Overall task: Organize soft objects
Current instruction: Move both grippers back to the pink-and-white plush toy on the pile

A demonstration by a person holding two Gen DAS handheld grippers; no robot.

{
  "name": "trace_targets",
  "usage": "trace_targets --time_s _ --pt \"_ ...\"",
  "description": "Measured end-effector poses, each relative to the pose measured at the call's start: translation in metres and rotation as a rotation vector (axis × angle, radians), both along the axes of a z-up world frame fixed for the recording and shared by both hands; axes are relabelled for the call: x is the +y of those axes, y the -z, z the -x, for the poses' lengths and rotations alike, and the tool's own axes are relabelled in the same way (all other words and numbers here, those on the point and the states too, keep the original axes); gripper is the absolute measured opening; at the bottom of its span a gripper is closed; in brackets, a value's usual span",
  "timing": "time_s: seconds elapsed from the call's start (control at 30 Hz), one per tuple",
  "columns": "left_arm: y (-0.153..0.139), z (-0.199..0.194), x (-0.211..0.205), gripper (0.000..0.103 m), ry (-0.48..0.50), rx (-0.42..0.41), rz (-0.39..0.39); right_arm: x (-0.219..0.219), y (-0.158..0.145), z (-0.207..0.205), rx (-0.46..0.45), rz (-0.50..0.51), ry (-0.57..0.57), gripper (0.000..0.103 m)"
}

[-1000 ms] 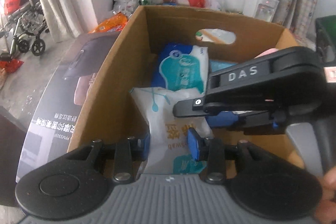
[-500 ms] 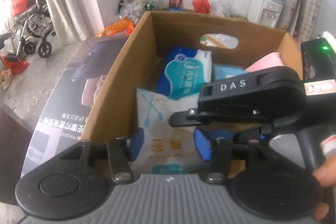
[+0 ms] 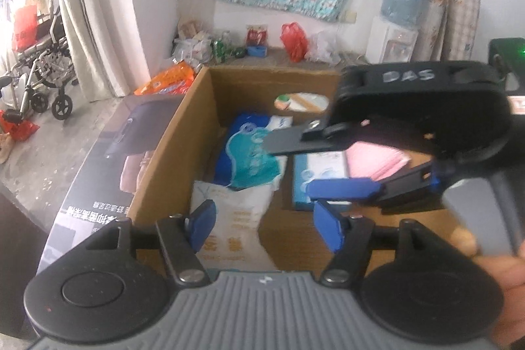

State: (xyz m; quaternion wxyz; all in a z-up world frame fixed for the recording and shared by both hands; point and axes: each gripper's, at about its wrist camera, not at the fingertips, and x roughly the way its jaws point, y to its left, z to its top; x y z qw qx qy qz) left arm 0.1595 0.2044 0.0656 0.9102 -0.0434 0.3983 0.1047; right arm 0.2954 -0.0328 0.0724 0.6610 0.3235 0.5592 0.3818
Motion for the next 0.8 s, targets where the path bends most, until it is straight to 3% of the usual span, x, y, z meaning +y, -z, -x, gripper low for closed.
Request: trace_targets --time_s 0.2,0.33,0.47,0.63,0.8 --pt "-0.027 0.03 -0.041 0.086 0.106 -0.103 0.044 -0.083 -0.059 0.019 -0.171 -0.045 -0.035 0.069" --pt "-0.038 0.042 -0.09 0.09 0.244 -0.133 0.054 -0.158 -0.093 0.037 -0.294 0.003 -0.019 0.073" --pt "-0.043 0.052 -0.143 0.092 0.379 -0.184 0.059 -0.248 -0.118 0.054 -0.4 0.092 0.08 0.077" --pt "-0.031 0.056 -0.207 0.092 0.512 -0.219 0.104 -0.35 -0.125 0.066 -0.469 0.219 0.232 0.079" --pt "-0.002 0.054 -0.264 0.092 0.565 -0.24 0.115 -0.413 -0.095 0.059 -0.474 0.387 0.353 0.079"
